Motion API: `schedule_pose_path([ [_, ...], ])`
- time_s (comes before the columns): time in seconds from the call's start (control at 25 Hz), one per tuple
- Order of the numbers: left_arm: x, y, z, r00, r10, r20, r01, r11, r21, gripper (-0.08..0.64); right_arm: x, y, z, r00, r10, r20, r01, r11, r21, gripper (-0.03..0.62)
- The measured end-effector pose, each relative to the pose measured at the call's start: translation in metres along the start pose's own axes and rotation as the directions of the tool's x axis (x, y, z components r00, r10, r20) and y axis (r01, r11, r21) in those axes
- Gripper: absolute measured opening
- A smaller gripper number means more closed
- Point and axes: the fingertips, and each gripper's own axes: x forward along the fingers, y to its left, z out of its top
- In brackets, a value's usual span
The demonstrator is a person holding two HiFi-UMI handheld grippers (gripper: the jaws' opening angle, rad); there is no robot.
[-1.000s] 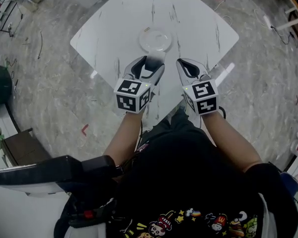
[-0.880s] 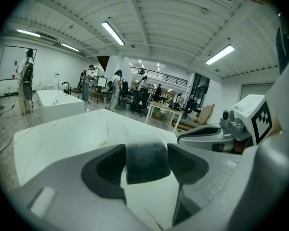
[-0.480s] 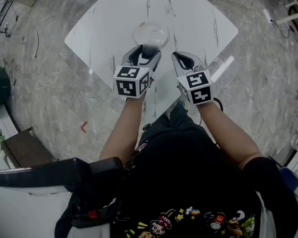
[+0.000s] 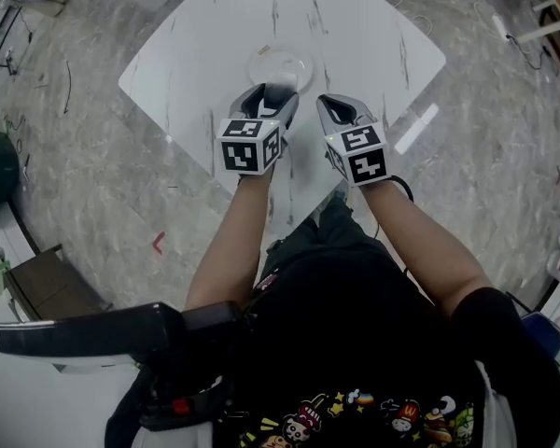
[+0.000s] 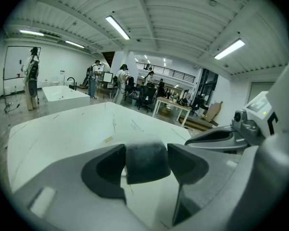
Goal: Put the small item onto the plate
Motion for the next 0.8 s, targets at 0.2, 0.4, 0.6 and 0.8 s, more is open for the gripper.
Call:
schedule_pose_path([
  [0.2,0.011,0.009,0.0,1.0,0.005,-0.007,-0.005,1.0,-0.002,0.279,0.012,-0.004,0.002,1.0,-0.006,-0.001,0.006,1.0,-0.001,0.023],
  [0.4,0.026,0.018,-0.003,1.0,-0.005,-0.027,0.006,1.0,0.013,0.279,0.026,-0.011,0.002,1.0,-0.01,-0.008,0.01,1.0,0.0,0.023],
  [0.6,0.044,0.027,-0.005,0.997,-0.042,-0.067,0.045,0.998,0.05,0.279,0.036,-0.017,0.0,1.0,-0.021,-0.021,0.021,1.0,0.009,0.023],
  [0.8,0.061,0.033,-0.005,0.994,-0.057,-0.091,0.066,0.994,0.09,0.279,0.044,-0.02,-0.005,0.999,-0.023,-0.03,0.024,1.0,0.013,0.023],
])
